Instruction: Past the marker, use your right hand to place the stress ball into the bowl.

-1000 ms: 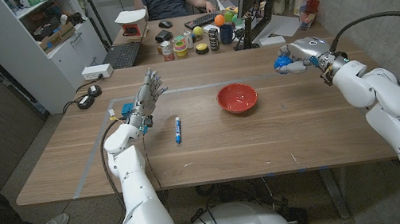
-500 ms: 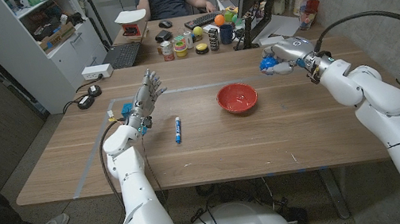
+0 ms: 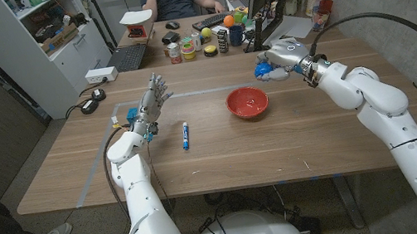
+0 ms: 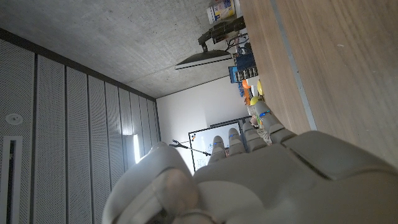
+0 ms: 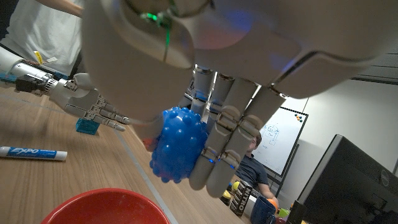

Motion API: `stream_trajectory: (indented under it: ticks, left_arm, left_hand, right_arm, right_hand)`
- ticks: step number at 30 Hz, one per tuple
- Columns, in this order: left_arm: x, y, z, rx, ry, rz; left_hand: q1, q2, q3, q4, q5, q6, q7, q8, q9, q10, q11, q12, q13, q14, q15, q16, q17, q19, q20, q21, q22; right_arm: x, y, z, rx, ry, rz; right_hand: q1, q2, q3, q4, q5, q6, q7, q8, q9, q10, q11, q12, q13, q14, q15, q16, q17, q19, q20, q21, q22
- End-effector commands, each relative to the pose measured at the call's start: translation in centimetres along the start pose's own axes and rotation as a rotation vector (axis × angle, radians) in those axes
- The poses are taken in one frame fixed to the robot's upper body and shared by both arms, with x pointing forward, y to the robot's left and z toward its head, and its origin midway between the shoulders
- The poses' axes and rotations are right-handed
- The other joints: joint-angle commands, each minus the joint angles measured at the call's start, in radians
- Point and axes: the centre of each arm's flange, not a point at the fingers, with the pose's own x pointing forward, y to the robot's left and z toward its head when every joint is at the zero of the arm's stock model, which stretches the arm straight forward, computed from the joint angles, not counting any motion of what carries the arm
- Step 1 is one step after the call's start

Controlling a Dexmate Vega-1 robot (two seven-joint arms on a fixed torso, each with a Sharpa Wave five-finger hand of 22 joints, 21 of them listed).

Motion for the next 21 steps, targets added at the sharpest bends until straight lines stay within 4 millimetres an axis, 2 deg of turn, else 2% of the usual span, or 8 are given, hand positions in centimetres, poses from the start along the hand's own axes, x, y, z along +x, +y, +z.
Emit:
stream_trajectory:
  ticks: [1,9,21]
  left_arm:
    - [-0.2,-0.3,-0.1,-0.006,-0.003,-0.004]
    - [-0.3,-0.2,-0.2,-0.007,-0.006,-0.002]
    - [-0.2,-0.4,-0.2,-0.010,-0.007,-0.012]
  left_hand:
    - [-0.011,0.001,-0.004,0.003,0.010,0.002,-0.010,0.002,0.004,-0.004,0.000,0.003,0.005,-0.008,0.001,0.004,0.003,0.006,0.004,-0.001,0.003]
    - [-0.011,0.001,-0.004,0.003,0.010,0.003,-0.009,0.002,0.004,-0.004,0.001,0.003,0.005,-0.009,0.001,0.004,0.003,0.006,0.004,-0.002,0.003]
    - [-0.013,0.001,-0.005,0.003,0.011,0.003,-0.009,0.002,0.004,-0.005,0.001,0.003,0.005,-0.009,0.002,0.004,0.003,0.005,0.004,-0.005,0.003]
  right_arm:
    - [2.6,0.4,2.1,-0.011,-0.079,0.010]
    - [4.2,0.9,2.8,-0.015,-0.096,0.041]
    - [6.2,2.2,3.2,-0.021,-0.112,0.077]
  right_hand:
    - [0.053,0.045,-0.006,0.000,0.010,0.025,-0.001,0.021,0.138,0.014,-0.008,0.006,0.003,-0.028,-0.019,-0.013,-0.002,-0.007,-0.062,0.000,-0.006]
    - [0.051,0.045,-0.014,0.006,0.011,0.040,0.001,0.032,0.142,0.013,-0.001,0.007,0.004,-0.034,-0.019,-0.019,0.000,-0.008,-0.063,-0.002,-0.015]
    - [0.062,0.046,-0.020,0.004,0.013,0.034,0.002,0.035,0.144,0.005,-0.004,0.003,0.003,-0.040,-0.020,-0.027,0.002,-0.009,-0.066,-0.004,-0.023]
